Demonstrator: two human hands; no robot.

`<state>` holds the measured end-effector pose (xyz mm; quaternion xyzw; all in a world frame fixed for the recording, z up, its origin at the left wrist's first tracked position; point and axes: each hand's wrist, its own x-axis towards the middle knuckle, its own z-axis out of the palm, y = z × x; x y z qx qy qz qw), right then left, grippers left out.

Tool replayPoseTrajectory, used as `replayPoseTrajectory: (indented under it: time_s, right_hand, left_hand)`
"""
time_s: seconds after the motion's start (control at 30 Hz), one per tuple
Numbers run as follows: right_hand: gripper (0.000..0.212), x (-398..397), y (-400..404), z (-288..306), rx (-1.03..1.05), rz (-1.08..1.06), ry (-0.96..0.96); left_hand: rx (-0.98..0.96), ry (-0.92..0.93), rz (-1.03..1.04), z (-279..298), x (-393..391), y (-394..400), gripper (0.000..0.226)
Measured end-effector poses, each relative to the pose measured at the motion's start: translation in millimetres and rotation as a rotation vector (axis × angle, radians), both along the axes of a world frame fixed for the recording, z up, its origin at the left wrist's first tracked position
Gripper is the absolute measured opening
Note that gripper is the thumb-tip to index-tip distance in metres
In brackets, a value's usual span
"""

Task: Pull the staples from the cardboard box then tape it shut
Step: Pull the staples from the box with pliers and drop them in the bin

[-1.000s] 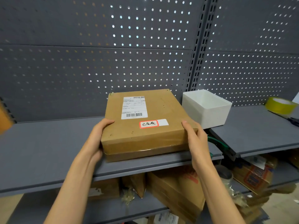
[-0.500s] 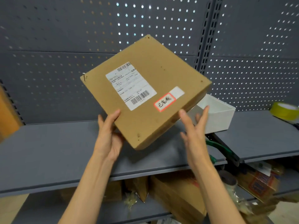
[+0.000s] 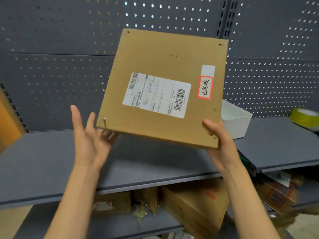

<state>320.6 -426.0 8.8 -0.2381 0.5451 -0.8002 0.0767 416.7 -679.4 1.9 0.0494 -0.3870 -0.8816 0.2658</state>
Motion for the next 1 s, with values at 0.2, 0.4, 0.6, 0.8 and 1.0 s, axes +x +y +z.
replayPoseTrajectory:
  time_s: [0.2, 0.4, 0.6, 0.8, 1.0]
  right_hand:
    - [0.026, -18, 11, 4, 0.108, 0.089, -0.156]
    - [0.025, -25, 1, -5, 0.138, 0.061, -0.264]
    - [0.032, -29, 0, -18, 0.133, 0.007, -0.355]
    - [0.03, -32, 3, -26, 0.155, -0.045, -0.414]
    - [0.032, -38, 5, -34, 0.192, -0.068, -0.437]
  left_hand:
    - [-0.314, -0.15, -0.165, -2, 12, -20, 0.083]
    - [-0.256, -0.285, -0.04, -12, 3, 4, 0.041]
    - [-0.202, -0.427, -0.001, -20, -8, 12, 0.027]
    - [-0.226, -0.418, -0.047, -24, -16, 12, 0.027]
    - [-0.249, -0.429, -0.084, -29, -22, 12, 0.029]
